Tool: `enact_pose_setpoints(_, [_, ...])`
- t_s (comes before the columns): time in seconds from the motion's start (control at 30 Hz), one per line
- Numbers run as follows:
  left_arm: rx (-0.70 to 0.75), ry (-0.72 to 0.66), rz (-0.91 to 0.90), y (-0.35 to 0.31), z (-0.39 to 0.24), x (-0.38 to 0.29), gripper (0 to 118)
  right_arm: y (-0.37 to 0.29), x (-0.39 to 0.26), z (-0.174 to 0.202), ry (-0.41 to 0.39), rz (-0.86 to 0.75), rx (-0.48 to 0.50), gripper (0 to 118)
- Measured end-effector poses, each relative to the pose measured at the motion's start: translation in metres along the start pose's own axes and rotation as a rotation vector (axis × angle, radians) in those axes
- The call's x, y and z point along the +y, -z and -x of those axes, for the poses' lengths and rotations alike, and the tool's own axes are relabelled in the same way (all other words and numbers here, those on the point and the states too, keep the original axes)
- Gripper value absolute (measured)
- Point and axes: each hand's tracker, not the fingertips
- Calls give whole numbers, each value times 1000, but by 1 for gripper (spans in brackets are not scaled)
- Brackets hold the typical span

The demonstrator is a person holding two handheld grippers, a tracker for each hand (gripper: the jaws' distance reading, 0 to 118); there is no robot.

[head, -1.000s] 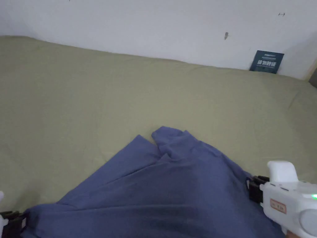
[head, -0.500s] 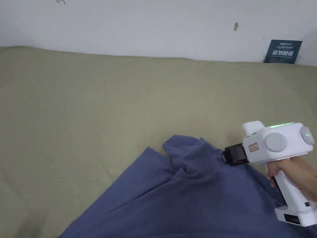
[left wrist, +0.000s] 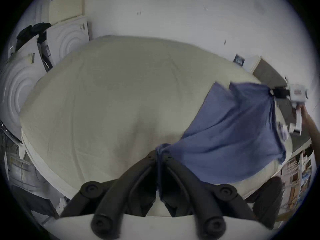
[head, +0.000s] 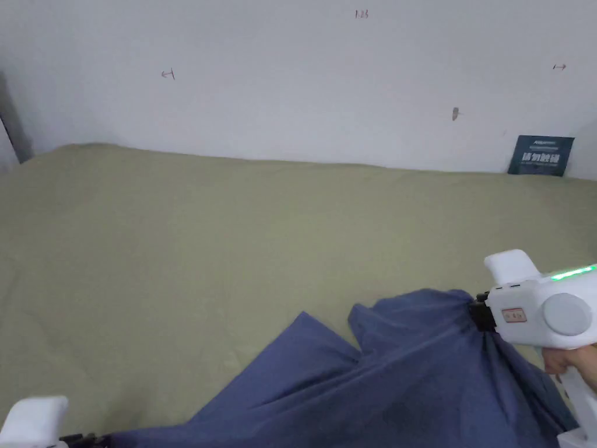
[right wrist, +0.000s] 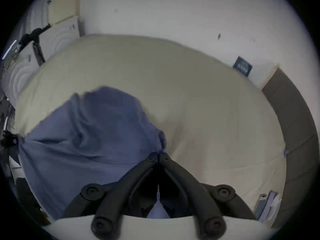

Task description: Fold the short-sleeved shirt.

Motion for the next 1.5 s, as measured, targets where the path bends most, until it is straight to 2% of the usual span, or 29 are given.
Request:
enact_pose_setpoints(0.2, [-37,53,-177,-79,-60,70,5,-153,26,-19,12,-227,-82,0])
enact_pose_setpoints(0.33, [-32,58,-289,-125,-92,121,5,-237,38,-47,75,-346,-123,0])
enact_pose_setpoints(0.43, [-12,72,-363,-158,-116,160,5,-288,43,-65,115,-418,-185,0])
enact_pose_setpoints(0.53, [-31,78,-400,-192,-139,198,4,-321,48,-81,174,-468,-211,0])
enact_pose_setpoints(0.63, [10,128,-429,-213,-156,228,4,-344,53,-93,226,-512,-226,0])
enact_pose_setpoints(0.8, [62,137,-463,-235,-171,261,4,-356,74,-101,243,-542,-236,0])
enact_pose_setpoints(1.03, [124,139,-486,-237,-177,297,4,-340,120,-103,234,-563,-254,0])
enact_pose_setpoints(1.5, [217,150,-540,-195,-205,410,4,-281,253,-147,247,-595,-315,0])
